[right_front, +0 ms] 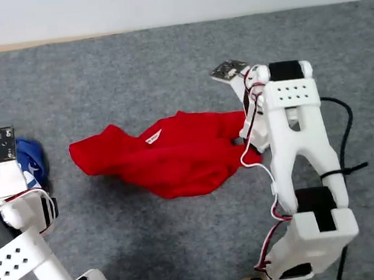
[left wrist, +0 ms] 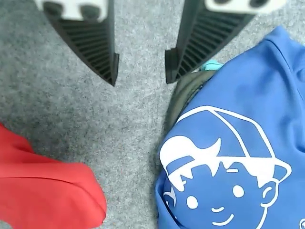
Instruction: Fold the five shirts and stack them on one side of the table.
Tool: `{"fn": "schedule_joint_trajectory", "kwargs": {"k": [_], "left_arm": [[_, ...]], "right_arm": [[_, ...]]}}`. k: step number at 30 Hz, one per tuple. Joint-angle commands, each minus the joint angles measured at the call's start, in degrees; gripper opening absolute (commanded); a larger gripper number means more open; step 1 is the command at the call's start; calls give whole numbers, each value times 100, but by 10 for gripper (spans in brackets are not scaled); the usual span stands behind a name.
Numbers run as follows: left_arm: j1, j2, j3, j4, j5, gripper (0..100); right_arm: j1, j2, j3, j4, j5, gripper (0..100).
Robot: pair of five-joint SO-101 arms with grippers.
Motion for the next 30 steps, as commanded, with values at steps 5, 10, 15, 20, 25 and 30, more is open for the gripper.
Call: {"fn": "schedule_joint_trajectory", "kwargs": {"k": [5,10,15,20,25,30], "left_arm": [[-26,-62,-31,-105,-53,173],[-18,-53,57,-149,-62,173],[-18,-88,180,-149,-62,173],[-18,-88,207,-149,-62,173],[-18,-62,207,-149,-62,173],[-9,-53,207,-149,-62,173]], "right_arm": [[-215,251,-633,233,651,296],[-479,374,-633,251,941,296],[-629,708,-633,233,1143,296],[-637,1059,-633,207,1143,296],[-620,1455,-633,4,1152,296],[-637,1604,-633,-215,1143,292]]}}
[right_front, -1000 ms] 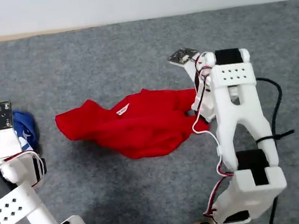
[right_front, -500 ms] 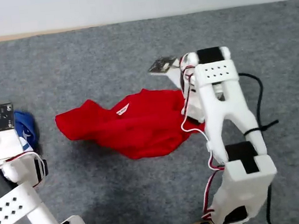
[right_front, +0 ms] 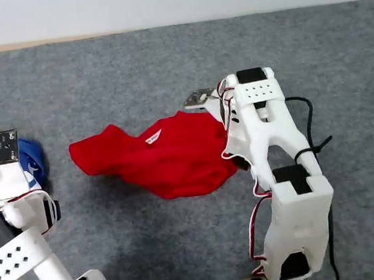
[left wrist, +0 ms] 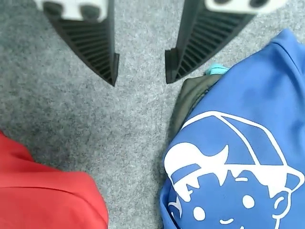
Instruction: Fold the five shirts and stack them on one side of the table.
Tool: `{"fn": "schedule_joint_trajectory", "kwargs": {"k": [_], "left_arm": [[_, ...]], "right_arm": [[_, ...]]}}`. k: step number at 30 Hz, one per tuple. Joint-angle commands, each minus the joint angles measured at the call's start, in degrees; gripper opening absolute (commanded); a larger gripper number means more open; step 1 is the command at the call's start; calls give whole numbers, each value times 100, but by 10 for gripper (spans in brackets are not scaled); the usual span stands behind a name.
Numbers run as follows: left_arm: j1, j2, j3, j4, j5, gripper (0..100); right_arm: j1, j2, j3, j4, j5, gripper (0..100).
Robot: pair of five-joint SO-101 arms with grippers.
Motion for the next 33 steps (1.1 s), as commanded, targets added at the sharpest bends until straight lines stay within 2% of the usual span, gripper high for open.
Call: {"fn": "schedule_joint_trajectory", "kwargs": {"k": [1,8,11,21,27,33], "left_arm": [[53,-53,-40,-105,-62,173],[563,-88,163,-105,-35,172],[624,-88,207,-105,-35,172],[642,-88,207,-105,-35,172],[642,-88,207,-105,-35,172],[642,-88,207,-105,-35,172]], "right_arm": [[-48,-66,-308,-101,44,277],[-48,-57,-668,-40,44,54],[-31,-66,-791,4,44,18],[-22,-48,-993,426,44,25],[-13,-22,-967,488,18,183],[-40,4,-844,470,35,200]]}}
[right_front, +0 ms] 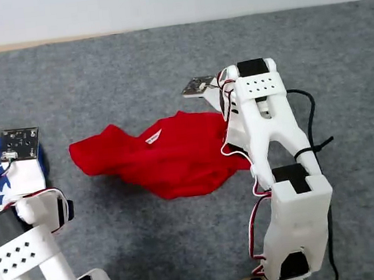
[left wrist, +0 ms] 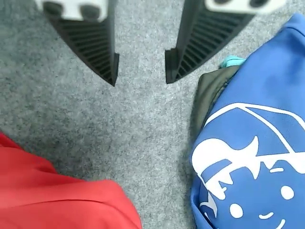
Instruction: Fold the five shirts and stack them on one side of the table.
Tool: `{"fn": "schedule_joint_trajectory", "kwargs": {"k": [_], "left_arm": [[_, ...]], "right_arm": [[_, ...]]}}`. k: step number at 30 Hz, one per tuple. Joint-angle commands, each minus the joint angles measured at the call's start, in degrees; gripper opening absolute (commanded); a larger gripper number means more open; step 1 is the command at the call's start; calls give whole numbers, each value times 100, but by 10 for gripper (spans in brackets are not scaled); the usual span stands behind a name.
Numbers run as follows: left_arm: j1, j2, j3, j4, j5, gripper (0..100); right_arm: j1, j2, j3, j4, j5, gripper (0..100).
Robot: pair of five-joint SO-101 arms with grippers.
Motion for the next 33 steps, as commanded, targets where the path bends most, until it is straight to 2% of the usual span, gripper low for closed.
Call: {"fn": "schedule_joint_trajectory", "kwargs": {"k": [1,9,13,15,33], "left_arm": [[53,-88,-31,-105,-35,172],[53,-70,-22,-105,-35,172],[53,-70,-22,-105,-35,172],[53,-70,-22,-105,-35,172],[53,-88,-31,-105,-35,171]], "right_arm": [[-31,-48,-44,198,35,200],[-40,752,79,224,44,187],[-48,752,44,215,53,41],[-22,567,44,242,132,15],[92,-3503,44,145,167,10]]}}
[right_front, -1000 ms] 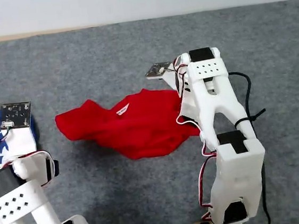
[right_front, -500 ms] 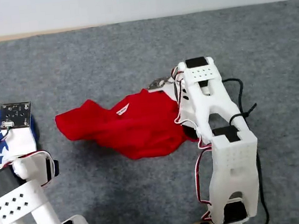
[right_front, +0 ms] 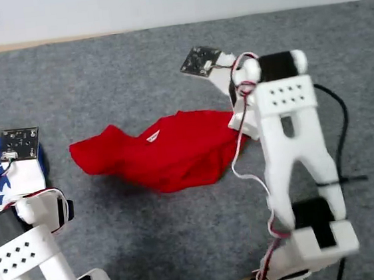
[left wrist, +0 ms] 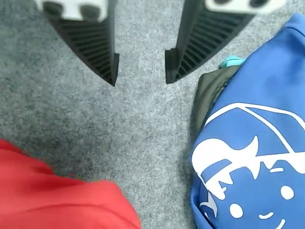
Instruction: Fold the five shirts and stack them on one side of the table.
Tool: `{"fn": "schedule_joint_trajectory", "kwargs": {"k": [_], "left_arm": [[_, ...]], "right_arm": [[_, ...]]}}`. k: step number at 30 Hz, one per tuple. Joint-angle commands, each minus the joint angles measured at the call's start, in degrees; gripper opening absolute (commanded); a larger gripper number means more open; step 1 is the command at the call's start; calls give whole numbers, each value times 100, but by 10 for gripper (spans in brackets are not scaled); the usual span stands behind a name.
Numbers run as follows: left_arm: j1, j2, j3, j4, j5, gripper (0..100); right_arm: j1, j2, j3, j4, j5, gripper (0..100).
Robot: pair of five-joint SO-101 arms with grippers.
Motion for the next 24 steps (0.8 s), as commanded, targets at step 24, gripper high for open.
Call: {"fn": "schedule_joint_trajectory", "kwargs": {"k": [24], "left_arm": [[677,-53,-549,114,-18,171]], "right_arm": [[1604,-2255,1160,198,791,11]]}}
